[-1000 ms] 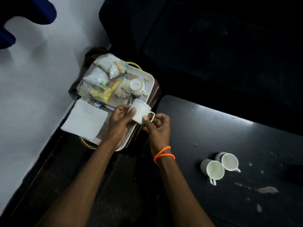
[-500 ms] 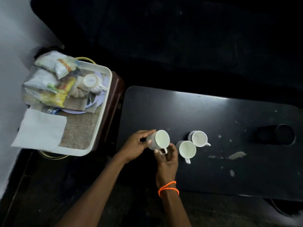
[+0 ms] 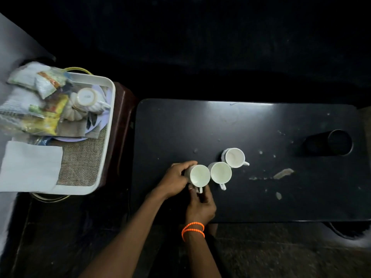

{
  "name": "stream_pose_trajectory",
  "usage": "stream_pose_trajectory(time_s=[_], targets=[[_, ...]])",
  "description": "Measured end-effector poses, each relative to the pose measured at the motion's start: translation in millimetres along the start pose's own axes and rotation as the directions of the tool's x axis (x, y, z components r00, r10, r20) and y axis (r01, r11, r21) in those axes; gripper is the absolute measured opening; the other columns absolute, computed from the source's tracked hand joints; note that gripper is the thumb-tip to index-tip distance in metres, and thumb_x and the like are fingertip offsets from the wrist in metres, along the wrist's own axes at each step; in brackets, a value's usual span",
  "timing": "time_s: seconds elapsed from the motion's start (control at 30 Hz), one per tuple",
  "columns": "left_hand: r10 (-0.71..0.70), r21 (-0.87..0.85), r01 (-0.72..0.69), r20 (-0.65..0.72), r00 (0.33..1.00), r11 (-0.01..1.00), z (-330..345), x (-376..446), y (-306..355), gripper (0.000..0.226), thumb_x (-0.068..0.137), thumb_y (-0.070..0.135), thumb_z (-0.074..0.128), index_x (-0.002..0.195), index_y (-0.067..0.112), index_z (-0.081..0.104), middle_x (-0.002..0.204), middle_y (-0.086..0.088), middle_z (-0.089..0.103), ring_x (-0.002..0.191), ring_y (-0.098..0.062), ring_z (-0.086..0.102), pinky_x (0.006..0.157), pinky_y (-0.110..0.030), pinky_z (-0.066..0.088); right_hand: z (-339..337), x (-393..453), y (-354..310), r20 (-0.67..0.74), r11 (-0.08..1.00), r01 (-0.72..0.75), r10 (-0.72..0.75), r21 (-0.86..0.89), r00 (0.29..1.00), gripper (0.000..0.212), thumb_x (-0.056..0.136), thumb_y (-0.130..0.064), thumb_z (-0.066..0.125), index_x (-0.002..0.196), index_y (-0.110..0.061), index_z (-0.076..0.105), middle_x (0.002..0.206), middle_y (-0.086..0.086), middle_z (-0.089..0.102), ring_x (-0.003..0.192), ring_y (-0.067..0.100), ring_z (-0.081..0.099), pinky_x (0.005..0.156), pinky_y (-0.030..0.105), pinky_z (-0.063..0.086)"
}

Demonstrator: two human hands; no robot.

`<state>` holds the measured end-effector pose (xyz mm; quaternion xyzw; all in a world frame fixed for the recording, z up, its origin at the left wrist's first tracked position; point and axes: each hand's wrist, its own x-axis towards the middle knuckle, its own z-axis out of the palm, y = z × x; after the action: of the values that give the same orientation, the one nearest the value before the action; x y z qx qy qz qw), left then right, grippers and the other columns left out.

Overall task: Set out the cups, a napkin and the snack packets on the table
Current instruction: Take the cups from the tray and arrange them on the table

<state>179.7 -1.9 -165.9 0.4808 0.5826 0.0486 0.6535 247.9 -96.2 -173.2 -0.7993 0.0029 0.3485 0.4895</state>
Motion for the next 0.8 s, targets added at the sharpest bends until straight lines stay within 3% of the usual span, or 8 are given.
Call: stream_pose_trajectory(time_s=[0.13,0.27,0.37,0.47,0.53,0.63,0.7,0.8], targets=[[0.004,-0.011,-0.004,0.025,1.0,1.0,6,4,-7,0.077,0.08,-0.011,0.049,0.15,0.02,0.056,0.151,0.0,0.06,0.14,-0.011,0.054,0.122,-0.037,0.04,-2,3,1,-0.012,0.999,-0.037,0.036,-0.022,0.999,0.051,0.076,0.0,0.083,0.122,-0.023,0.077,0.108,-0.008,0.08,0.099,-0.005,0.073,0.082,0.005,0.053],[0.03,-0.073,-0.028,0.021,0.999,0.997,8,3,-13,0.087,0.079,-0.025,0.037,0.156,0.016,0.046,0.158,-0.004,0.05,0.141,-0.004,0.045,0.109,-0.006,0.037,-4,9,7,-0.098,0.99,-0.127,0.121,-0.064,0.988,0.056,0.076,-0.003,0.087,0.129,-0.008,0.069,0.113,0.009,0.077,0.102,0.021,0.074,0.094,0.034,0.057],[0.039,-0.131,-0.046,-0.05,0.998,0.99,1,1,-14,0.087,0.079,-0.028,0.034,0.156,0.012,0.045,0.159,-0.008,0.047,0.151,-0.018,0.04,0.115,-0.016,0.035,-6,4,17,-0.156,0.958,-0.285,0.276,-0.035,0.948,0.06,0.076,0.0,0.086,0.128,0.002,0.057,0.112,0.02,0.065,0.094,0.028,0.065,0.089,0.039,0.054],[0.072,-0.198,-0.107,-0.178,0.981,0.974,-22,-3,-10,0.074,0.083,-0.027,0.038,0.146,0.007,0.055,0.144,-0.002,0.059,0.145,-0.021,0.05,0.105,-0.012,0.045,6,-13,23,-0.039,0.883,-0.469,0.469,0.01,0.882,0.04,0.086,-0.005,0.08,0.112,-0.005,0.05,0.099,0.024,0.06,0.085,0.031,0.06,0.078,0.045,0.056],[0.091,-0.225,-0.166,-0.312,0.946,0.96,-50,-4,-3,0.064,0.085,-0.025,0.043,0.137,0.009,0.062,0.132,0.0,0.066,0.132,-0.023,0.063,0.09,-0.01,0.053,25,-26,17,0.105,0.876,-0.481,0.481,-0.032,0.87,0.031,0.091,-0.007,0.074,0.106,-0.009,0.047,0.09,0.02,0.058,0.075,0.027,0.059,0.064,0.037,0.053],[0.137,-0.182,-0.275,-0.544,0.828,0.944,-103,-11,11,0.053,0.087,-0.02,0.05,0.126,0.011,0.07,0.119,-0.005,0.074,0.098,-0.005,0.074,0.075,-0.009,0.053,70,-41,-1,0.29,0.928,-0.346,0.373,-0.142,0.881,0.021,0.093,-0.008,0.072,0.096,-0.014,0.052,0.079,0.011,0.058,0.065,0.024,0.058,0.057,0.033,0.052],[0.169,-0.064,-0.301,-0.71,0.684,0.951,-142,-18,18,0.047,0.087,-0.013,0.056,0.121,0.013,0.074,0.109,-0.002,0.077,0.086,0.008,0.07,0.08,-0.011,0.054,106,-51,-20,0.4,0.96,-0.194,0.261,-0.201,0.879,0.019,0.092,-0.01,0.073,0.093,-0.016,0.055,0.078,0.009,0.06,0.07,0.026,0.06,0.066,0.044,0.057],[0.14,0.022,-0.255,-0.88,0.454,0.967,-199,-26,17,0.036,0.09,-0.003,0.057,0.119,0.01,0.074,0.108,-0.009,0.077,0.098,-0.017,0.071,0.091,-0.035,0.057,158,-63,-49,0.57,0.97,0.091,0.057,-0.227,0.82,0.015,0.09,-0.013,0.074,0.099,-0.011,0.062,0.081,0.015,0.065,0.077,0.03,0.064,0.087,0.055,0.058]])
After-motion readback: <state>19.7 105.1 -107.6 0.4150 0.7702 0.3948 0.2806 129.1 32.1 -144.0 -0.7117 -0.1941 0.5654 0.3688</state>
